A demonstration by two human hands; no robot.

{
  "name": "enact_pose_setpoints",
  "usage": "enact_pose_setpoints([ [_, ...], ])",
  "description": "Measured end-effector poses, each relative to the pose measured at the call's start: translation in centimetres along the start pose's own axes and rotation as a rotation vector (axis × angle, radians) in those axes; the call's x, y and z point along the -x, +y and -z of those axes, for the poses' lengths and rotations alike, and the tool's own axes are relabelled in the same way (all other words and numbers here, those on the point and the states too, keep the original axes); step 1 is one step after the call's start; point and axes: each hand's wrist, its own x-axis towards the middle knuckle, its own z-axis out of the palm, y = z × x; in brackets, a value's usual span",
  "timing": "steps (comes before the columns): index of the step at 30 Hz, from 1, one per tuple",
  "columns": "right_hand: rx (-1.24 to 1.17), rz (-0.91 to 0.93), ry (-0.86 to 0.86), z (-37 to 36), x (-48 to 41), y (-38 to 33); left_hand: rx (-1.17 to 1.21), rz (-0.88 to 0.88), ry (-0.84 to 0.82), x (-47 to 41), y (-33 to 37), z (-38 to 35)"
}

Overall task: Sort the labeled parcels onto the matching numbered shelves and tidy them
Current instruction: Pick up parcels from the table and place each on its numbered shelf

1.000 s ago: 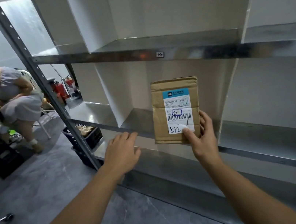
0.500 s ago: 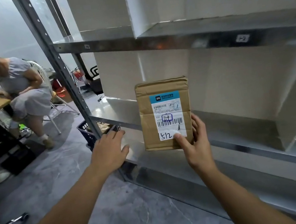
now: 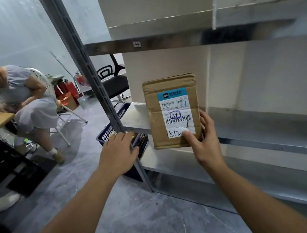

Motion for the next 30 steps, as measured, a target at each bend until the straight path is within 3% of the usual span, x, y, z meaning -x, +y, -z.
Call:
enact_pose_setpoints([
  [16, 0.108, -0.132, 0.123, -12.0, -16.9, 8.1, -0.058, -0.123, -0.047, -14.4, -9.2, -5.1],
  [30, 0.241, -0.279, 0.11, -15.5, -20.9, 12.1, 0.044, -0.255, -0.117, -18.8, -11.9, -8.7],
])
